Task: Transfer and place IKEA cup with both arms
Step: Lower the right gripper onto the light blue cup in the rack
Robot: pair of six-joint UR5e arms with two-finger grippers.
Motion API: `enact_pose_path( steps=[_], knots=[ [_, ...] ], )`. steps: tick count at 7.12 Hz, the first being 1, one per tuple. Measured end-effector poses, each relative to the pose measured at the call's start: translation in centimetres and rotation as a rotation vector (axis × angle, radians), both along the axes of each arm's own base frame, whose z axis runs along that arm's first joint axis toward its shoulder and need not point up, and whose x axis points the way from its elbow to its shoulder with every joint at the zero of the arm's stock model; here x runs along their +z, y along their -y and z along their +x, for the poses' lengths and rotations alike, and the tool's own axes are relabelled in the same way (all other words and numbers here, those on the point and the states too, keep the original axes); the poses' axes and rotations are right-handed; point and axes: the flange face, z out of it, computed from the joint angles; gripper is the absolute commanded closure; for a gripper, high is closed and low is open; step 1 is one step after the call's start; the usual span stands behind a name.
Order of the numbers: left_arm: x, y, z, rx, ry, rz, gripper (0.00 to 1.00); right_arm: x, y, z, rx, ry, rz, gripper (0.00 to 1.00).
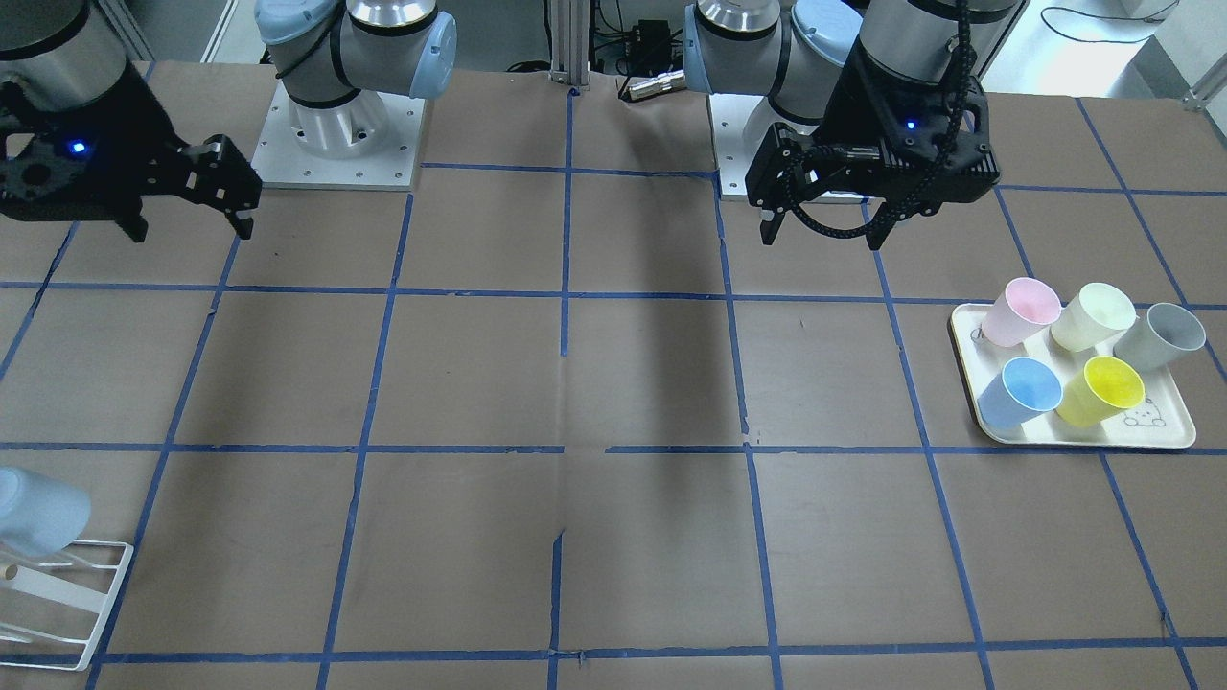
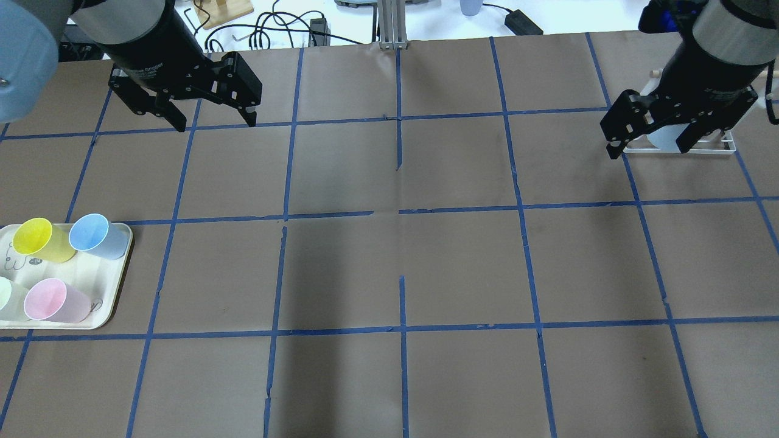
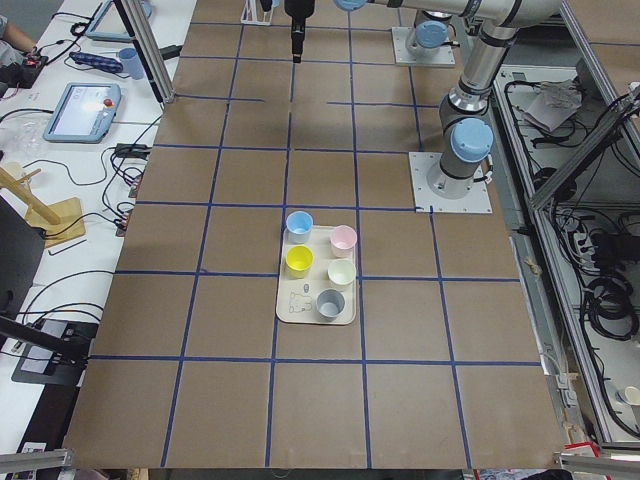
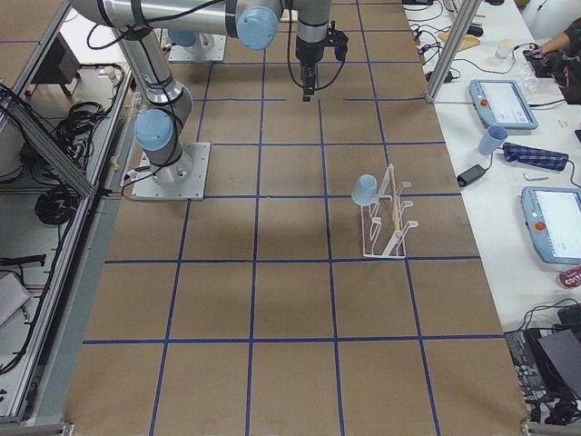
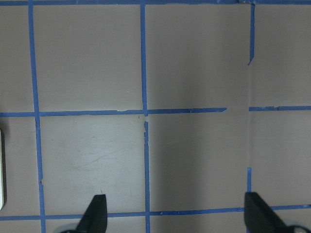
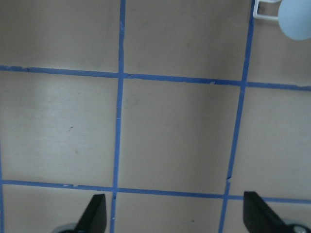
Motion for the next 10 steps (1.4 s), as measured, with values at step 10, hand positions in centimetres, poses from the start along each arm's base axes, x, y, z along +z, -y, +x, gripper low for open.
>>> enact_pose_path(
  steps=[10],
  knots=[
    [-0.1,0.2,0.2,-0.001,-0.002,0.0,0.0,-14.6,12.6,-17.1,0.182,-0.075,-0.159,0.0]
  ],
)
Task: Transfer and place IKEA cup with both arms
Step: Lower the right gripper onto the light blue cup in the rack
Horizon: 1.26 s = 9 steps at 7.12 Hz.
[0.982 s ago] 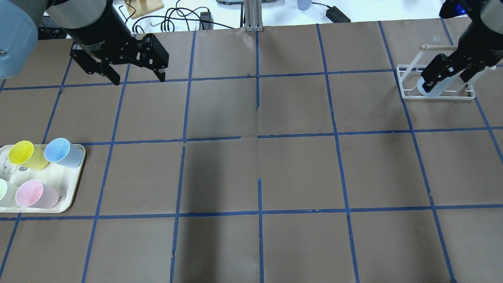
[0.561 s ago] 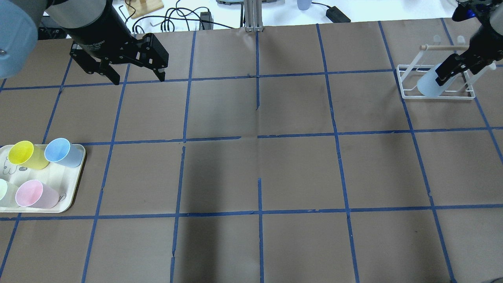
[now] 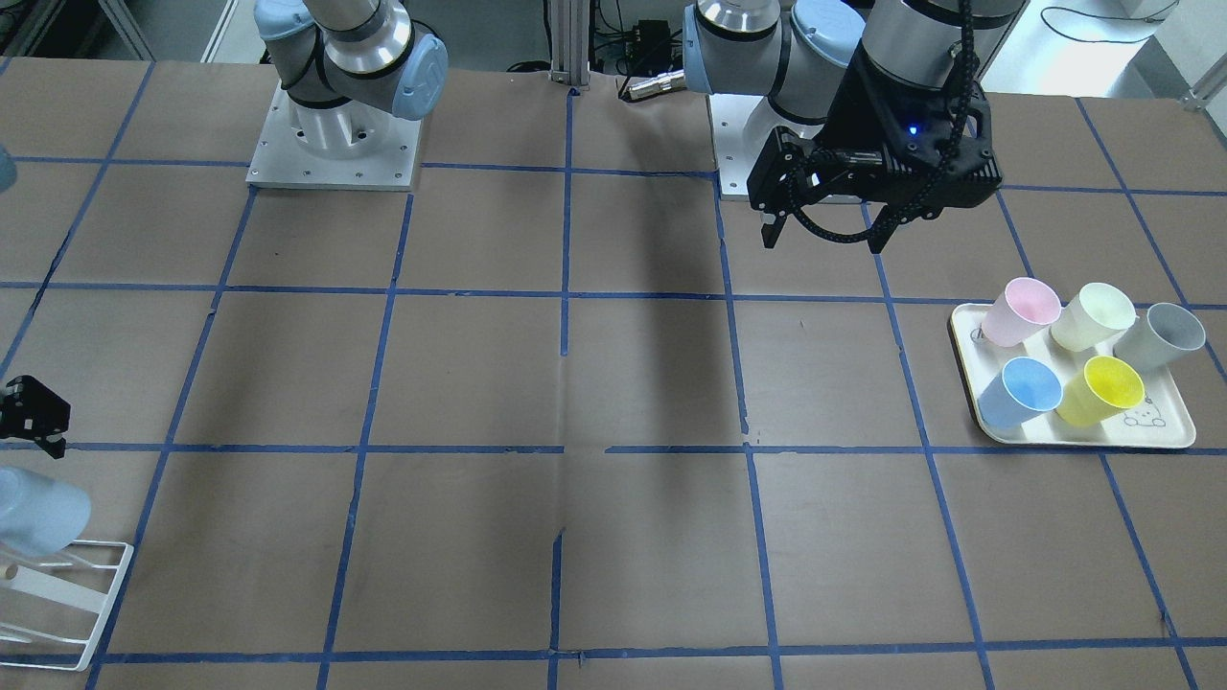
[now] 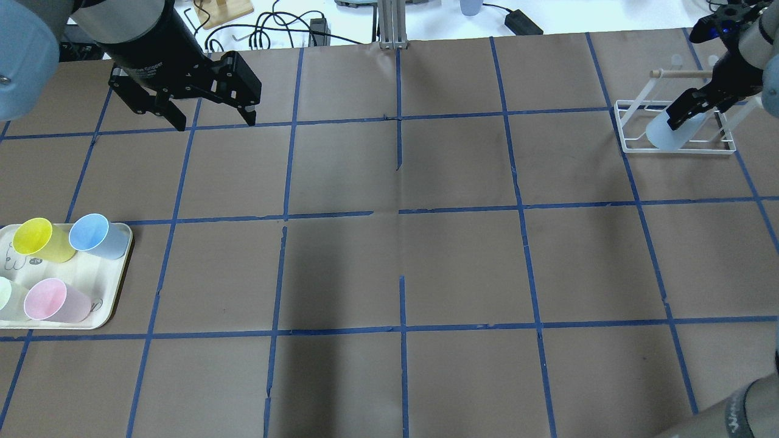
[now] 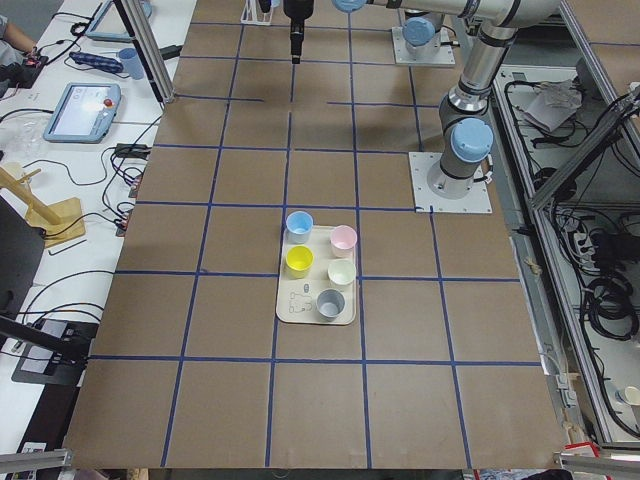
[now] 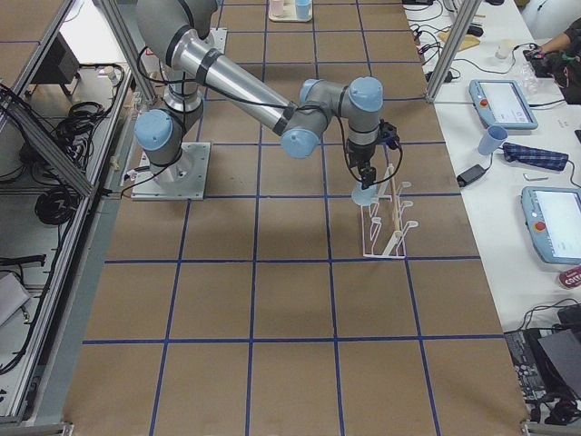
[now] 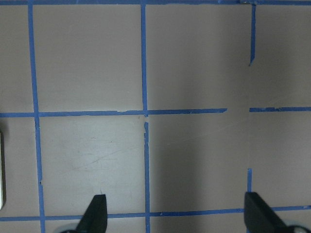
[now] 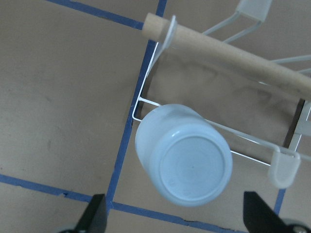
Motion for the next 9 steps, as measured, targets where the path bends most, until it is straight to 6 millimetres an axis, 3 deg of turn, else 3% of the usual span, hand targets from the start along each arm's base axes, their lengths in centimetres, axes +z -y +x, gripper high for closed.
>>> enact_pose_path(
  steps=[3,9],
  knots=[
    [0.0,0.0,0.0,0.0,0.0,-0.001,0.0,-2.0,0.9,-0.4,-0.004,0.005,0.004,0.0],
    [0.1,0.0,0.0,0.0,0.0,-0.001,0.0,-2.4,1.0,-0.3,-0.005,0.016,0.006,0.11]
  ],
)
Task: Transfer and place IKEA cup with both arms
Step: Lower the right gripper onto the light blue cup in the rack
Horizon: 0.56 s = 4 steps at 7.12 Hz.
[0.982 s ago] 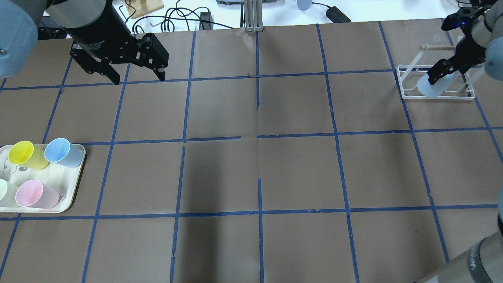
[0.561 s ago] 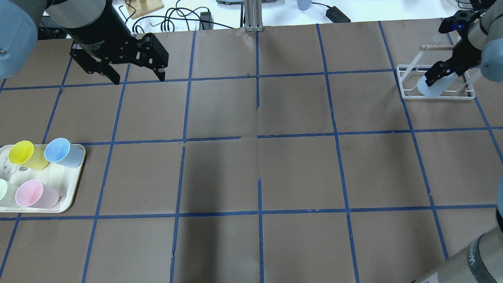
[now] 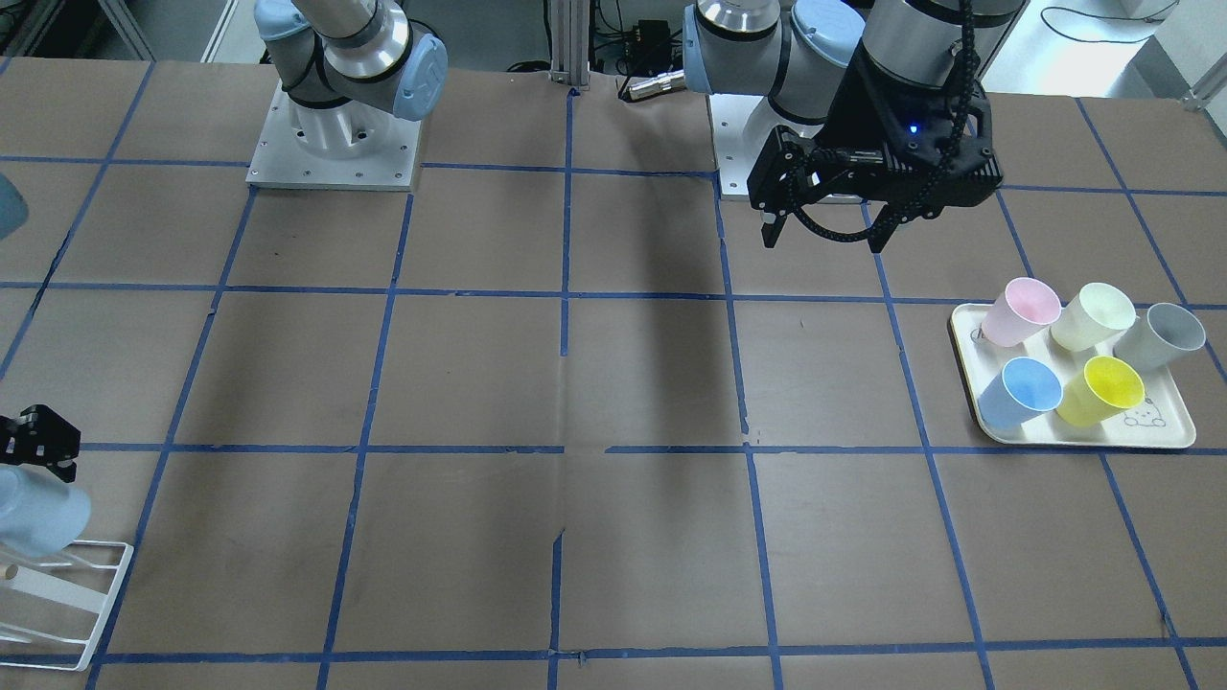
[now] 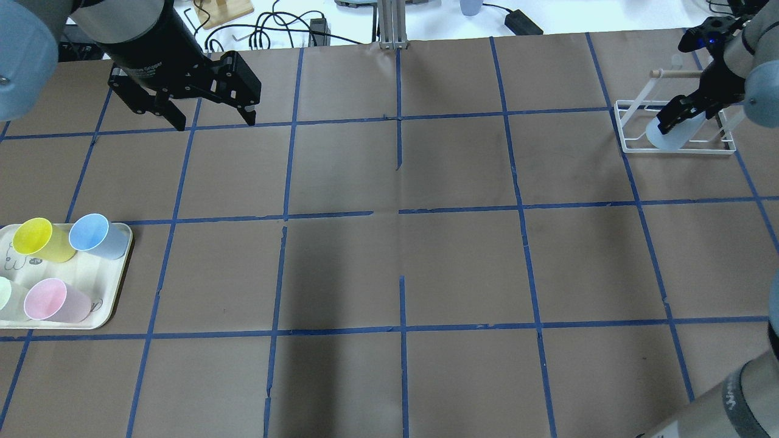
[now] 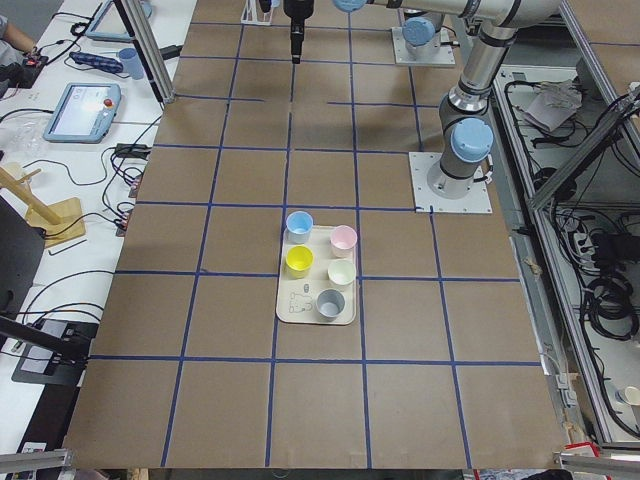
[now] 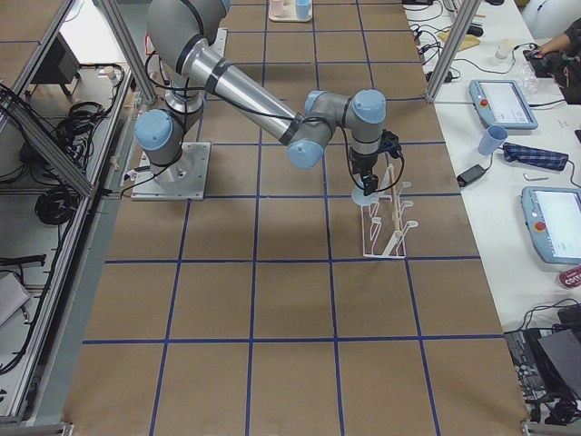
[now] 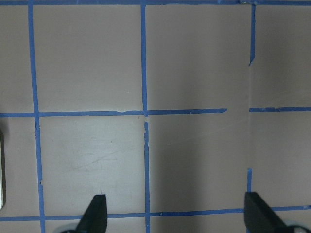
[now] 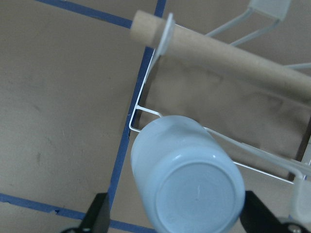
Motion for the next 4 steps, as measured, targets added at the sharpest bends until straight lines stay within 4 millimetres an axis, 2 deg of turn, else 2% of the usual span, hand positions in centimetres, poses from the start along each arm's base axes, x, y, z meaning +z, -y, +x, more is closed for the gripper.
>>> enact_pose_path(
  steps=[2,4],
  knots=[
    [-0.02,-0.01,0.0,0.0,0.0,0.001,0.0,0.04,0.02,-0.03,-0.001,-0.002,0.0,0.26],
    [-0.03,-0.01,0.0,0.0,0.0,0.002,0.0,0.05,0.01,-0.04,-0.002,-0.002,0.001,0.57]
  ],
)
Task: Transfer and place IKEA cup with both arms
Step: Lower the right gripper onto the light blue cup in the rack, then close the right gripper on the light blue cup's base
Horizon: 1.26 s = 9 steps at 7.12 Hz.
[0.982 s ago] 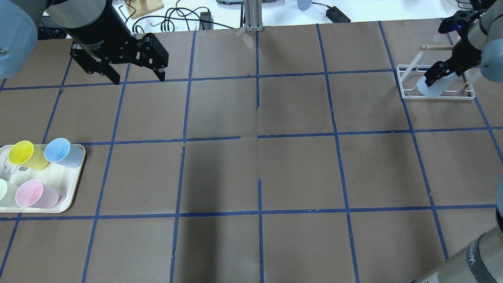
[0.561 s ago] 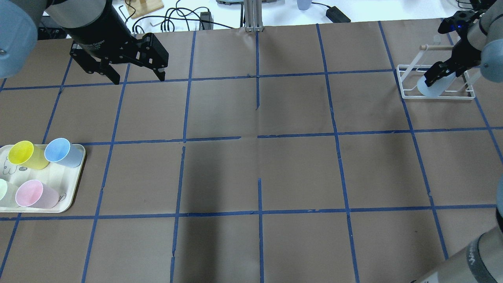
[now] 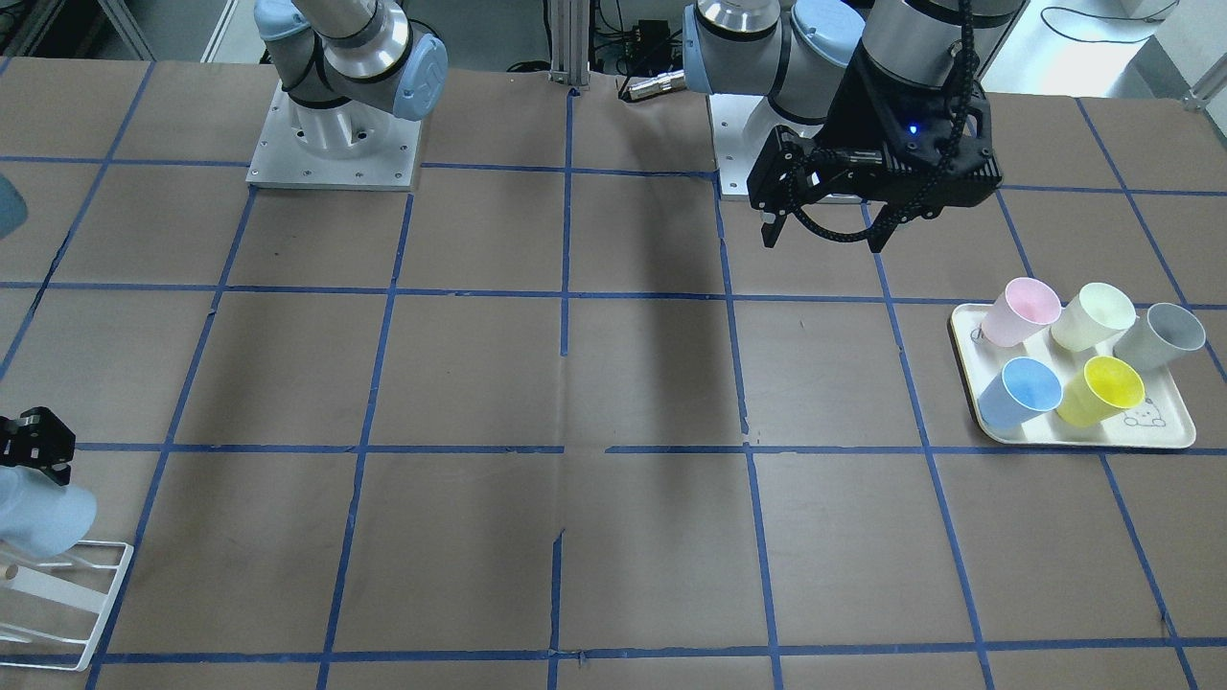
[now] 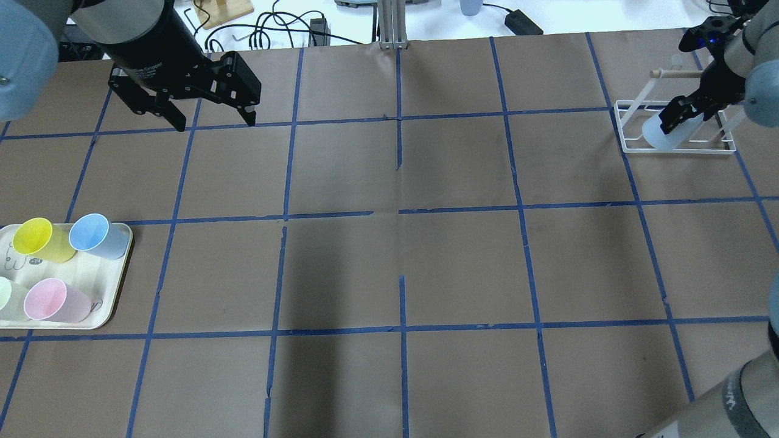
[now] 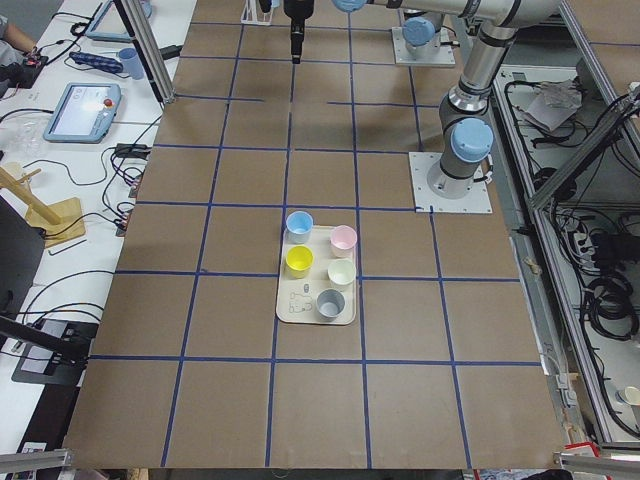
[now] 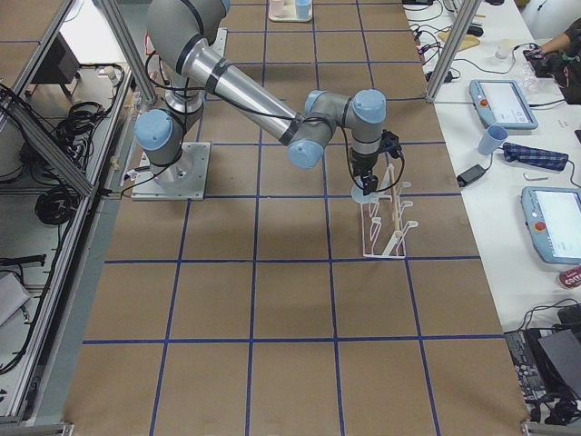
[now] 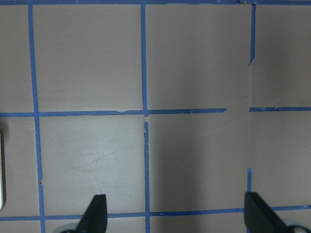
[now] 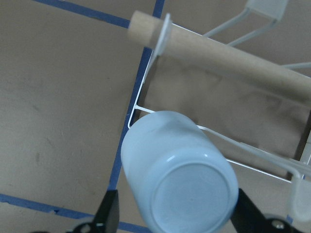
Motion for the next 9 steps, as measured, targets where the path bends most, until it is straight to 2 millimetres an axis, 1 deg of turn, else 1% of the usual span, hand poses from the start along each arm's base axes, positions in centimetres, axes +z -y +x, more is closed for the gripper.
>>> enact_pose_path(
  steps=[1,2,4,6,7,8,9],
  knots=[
    [0.0,0.0,0.0,0.0,0.0,0.0,0.0,0.0,0.0,0.0,0.0,0.0,0.002,0.72],
    [0.0,0.0,0.0,0.0,0.0,-0.001,0.0,0.0,-0.1,0.0,-0.001,0.0,0.005,0.81],
    [0.0,0.0,0.0,0.0,0.0,0.0,0.0,0.1,-0.1,0.0,-0.001,-0.002,0.007,0.91],
    [0.0,0.0,0.0,0.0,0.0,0.0,0.0,0.3,-0.2,0.0,-0.002,-0.005,0.009,0.95],
    [0.0,0.0,0.0,0.0,0.0,0.0,0.0,0.4,-0.2,0.0,-0.003,-0.007,0.01,0.98],
    [0.0,0.0,0.0,0.0,0.0,0.0,0.0,0.6,-0.3,0.0,-0.004,-0.006,0.013,0.99],
    [0.0,0.0,0.0,0.0,0.0,0.0,0.0,1.0,-0.2,0.0,-0.004,-0.004,0.021,0.9]
  ],
)
